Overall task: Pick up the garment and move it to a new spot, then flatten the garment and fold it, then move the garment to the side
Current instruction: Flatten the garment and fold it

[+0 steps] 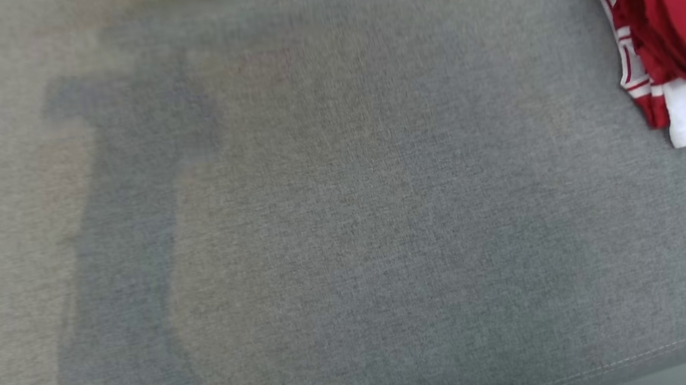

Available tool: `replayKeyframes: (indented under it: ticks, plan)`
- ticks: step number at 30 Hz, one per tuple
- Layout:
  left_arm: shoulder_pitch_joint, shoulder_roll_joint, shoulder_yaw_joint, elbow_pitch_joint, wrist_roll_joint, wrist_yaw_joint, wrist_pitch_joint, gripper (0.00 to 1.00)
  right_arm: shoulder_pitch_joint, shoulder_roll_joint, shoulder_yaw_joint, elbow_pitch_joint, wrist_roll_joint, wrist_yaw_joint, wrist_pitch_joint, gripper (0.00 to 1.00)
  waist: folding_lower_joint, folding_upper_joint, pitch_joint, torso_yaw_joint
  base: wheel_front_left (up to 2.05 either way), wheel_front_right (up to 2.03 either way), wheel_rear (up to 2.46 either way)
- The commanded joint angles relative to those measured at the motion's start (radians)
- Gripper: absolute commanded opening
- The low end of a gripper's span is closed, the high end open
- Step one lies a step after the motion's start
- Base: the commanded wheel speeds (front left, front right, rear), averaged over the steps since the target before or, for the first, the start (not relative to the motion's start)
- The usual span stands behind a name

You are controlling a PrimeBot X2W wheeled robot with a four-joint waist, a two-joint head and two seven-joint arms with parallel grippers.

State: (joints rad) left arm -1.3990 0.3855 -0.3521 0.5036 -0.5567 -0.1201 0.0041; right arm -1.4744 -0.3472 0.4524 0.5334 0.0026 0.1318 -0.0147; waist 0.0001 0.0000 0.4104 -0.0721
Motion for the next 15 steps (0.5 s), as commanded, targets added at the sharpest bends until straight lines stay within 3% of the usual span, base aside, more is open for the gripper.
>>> replayKeyframes:
  ticks: [1,7,11,15]
  plan:
    - [-0.049,-0.005,0.000,0.052,0.011,-0.001,-0.045,0.00,-0.032,0.025,-0.025,0.053,-0.039,-0.002,-0.038,0.00,-0.0001,0.0000,0.166,-0.048,0.00,0.00,0.00]
    - [-0.153,-0.077,-0.020,0.257,0.000,-0.009,-0.229,0.00,-0.071,0.144,-0.155,0.253,-0.197,-0.002,-0.185,0.00,-0.0001,0.0000,0.199,-0.037,0.00,0.00,0.00]
    - [-0.093,-0.117,-0.054,0.313,-0.036,-0.011,-0.264,0.00,-0.002,0.191,-0.179,0.356,-0.256,-0.002,-0.228,0.00,-0.0001,0.0000,0.198,-0.022,0.00,0.00,0.00]
    - [0.019,-0.126,-0.064,0.281,-0.078,-0.011,-0.271,0.00,0.081,0.223,-0.174,0.441,-0.258,-0.002,-0.246,0.00,-0.0001,0.0000,0.181,-0.004,0.00,0.00,0.00]
